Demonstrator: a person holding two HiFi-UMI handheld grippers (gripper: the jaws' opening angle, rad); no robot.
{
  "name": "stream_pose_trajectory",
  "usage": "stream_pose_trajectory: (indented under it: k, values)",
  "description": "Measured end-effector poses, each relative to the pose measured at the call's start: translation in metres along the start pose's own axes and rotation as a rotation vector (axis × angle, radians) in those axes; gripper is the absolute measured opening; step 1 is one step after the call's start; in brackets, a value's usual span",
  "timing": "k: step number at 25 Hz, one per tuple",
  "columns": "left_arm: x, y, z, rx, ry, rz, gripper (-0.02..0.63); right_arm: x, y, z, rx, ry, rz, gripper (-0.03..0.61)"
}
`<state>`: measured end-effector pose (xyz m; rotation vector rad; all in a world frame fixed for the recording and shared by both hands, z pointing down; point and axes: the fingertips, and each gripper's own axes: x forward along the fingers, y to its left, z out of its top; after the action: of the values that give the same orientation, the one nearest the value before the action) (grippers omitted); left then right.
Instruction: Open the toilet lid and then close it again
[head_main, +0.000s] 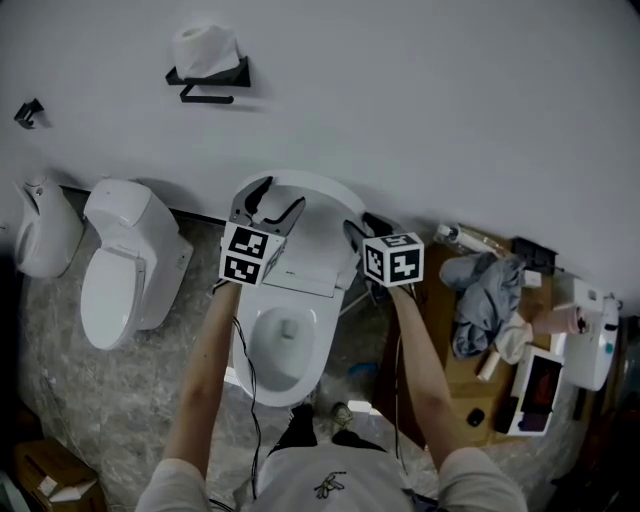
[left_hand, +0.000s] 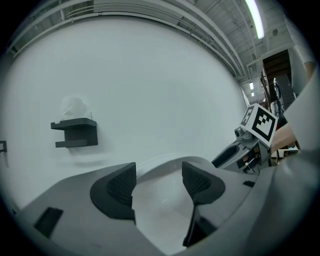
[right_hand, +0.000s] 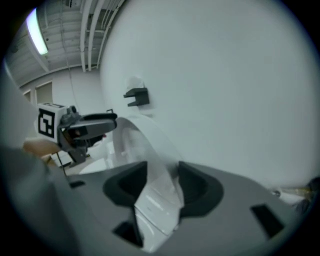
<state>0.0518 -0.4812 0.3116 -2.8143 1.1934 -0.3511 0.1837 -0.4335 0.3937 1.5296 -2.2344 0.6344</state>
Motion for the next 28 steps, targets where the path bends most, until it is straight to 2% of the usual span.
stream_pose_trajectory:
  k: [11, 20, 24, 28]
  values:
    - [0.044, 0.022, 0.003, -0.061, 0.007, -0.001, 0.311, 0.027, -0.025, 0.018, -0.017, 0.040, -0.043, 0.210]
    - [0.047, 0.023, 0.003, -0.074, 0.012, -0.001, 0.310, 0.029, -0.028, 0.018, -0.017, 0.049, -0.057, 0.210]
    - [0.041, 0.023, 0.005, -0.127, 0.006, 0.013, 0.311, 0.025, -0.025, 0.019, -0.024, 0.064, -0.052, 0.210]
    - [0.022, 0.028, 0.006, -0.157, 0.004, 0.050, 0.311, 0.003, -0.017, 0.040, -0.077, 0.002, -0.078, 0.210]
